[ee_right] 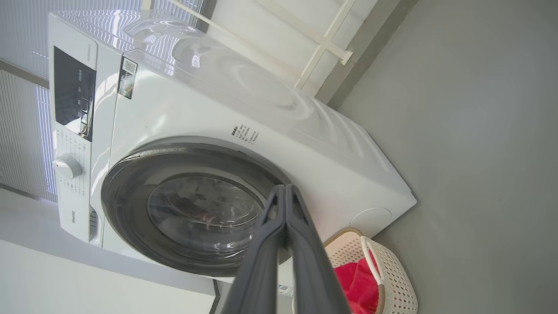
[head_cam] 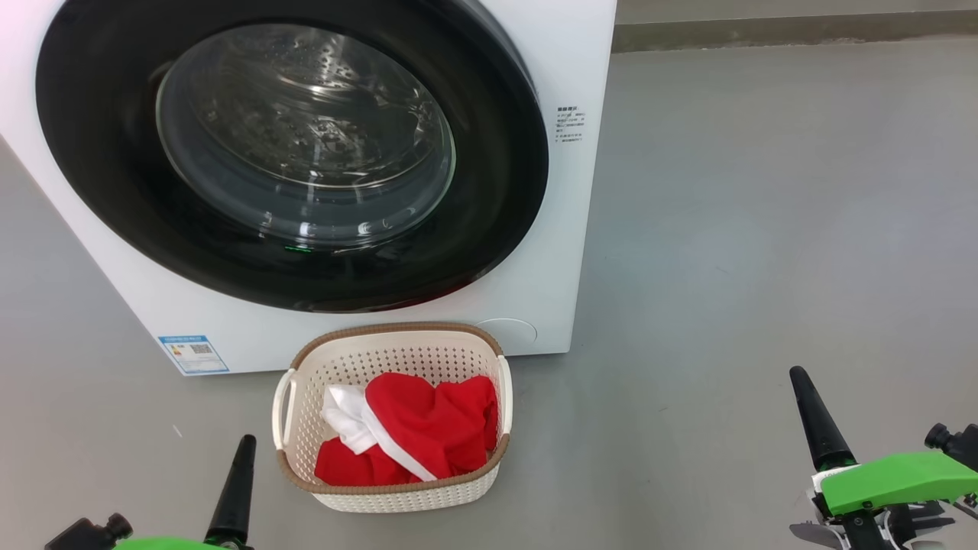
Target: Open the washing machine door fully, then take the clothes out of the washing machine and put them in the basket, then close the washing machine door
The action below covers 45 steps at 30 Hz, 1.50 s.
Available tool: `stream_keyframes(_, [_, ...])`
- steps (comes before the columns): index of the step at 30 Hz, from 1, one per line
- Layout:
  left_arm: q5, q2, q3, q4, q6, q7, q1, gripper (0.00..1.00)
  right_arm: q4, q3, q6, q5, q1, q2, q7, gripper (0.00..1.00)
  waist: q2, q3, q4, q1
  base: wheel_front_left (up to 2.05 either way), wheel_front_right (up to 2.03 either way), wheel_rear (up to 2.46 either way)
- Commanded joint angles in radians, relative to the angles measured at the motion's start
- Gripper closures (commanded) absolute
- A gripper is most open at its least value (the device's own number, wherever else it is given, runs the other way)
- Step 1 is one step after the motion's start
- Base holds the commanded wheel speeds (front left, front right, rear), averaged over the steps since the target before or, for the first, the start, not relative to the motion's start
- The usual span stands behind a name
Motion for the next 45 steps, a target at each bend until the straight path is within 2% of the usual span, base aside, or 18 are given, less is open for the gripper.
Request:
stream_keyframes(1, [-0.027, 0.01, 0.03, -0.018, -0.013, 0.01, -0.044, 1.0, -0.023, 0.005, 0.0, 0.03, -0.052, -0.014, 0.006, 1.0, 0.0, 0.0, 0.0, 0.0, 0.0, 0.0, 0.0])
stream_keyframes(33, [-0.384, 0.011, 0.064, 0.017, -0.042, 0.102, -0.079, 1.0, -0.006, -0.03, -0.001, 0.392, -0.071, -0.013, 0.103, 1.0, 0.0, 0.002, 0.006, -0.0001, 0.0, 0.0, 0.0])
stream_keyframes(45, [-0.387, 0.011, 0.064, 0.017, -0.042, 0.103, -0.079, 1.0, -0.006, -0.034, -0.001, 0.393, -0.072, -0.011, 0.107, 1.0, 0.0, 0.002, 0.006, -0.0001, 0.0, 0.0, 0.0])
